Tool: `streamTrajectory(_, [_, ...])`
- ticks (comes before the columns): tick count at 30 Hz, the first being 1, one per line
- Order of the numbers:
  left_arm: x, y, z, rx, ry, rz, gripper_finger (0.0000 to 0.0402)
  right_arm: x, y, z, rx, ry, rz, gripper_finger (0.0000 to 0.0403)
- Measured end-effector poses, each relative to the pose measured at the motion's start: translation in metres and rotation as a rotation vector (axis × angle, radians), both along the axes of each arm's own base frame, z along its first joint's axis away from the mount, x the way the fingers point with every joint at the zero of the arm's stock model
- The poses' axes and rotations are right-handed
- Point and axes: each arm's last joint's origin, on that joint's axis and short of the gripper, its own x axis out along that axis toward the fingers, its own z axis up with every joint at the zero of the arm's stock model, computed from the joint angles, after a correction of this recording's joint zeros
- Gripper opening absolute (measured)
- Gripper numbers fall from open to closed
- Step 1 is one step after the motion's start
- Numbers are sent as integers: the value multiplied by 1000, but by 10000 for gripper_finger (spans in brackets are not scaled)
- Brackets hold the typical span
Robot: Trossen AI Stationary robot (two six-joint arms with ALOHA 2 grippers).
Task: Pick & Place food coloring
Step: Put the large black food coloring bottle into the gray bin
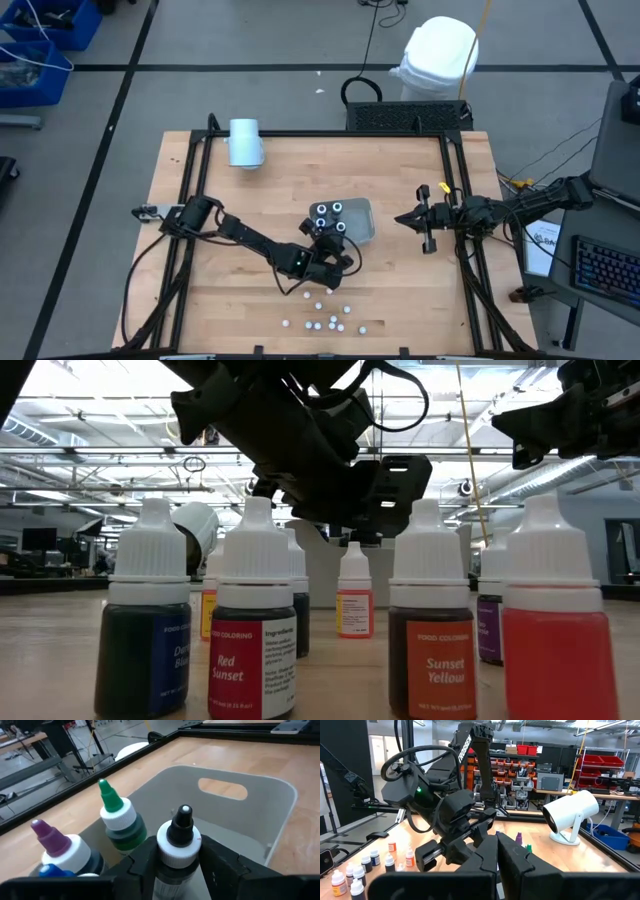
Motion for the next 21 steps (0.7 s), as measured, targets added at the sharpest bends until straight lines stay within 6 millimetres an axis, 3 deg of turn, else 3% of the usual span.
streamTrajectory(8, [2, -2, -2, -67, -24, -31, 219, 0, 0, -1, 9, 7, 3, 0])
streamTrajectory(13, [2, -9, -1, -9, -11, -57, 260, 0, 0, -1, 17, 9, 4, 0])
streamTrajectory(21, [-2, -21, 2, 62, -29, -44, 284, 0, 0, -2, 16, 16, 4, 0])
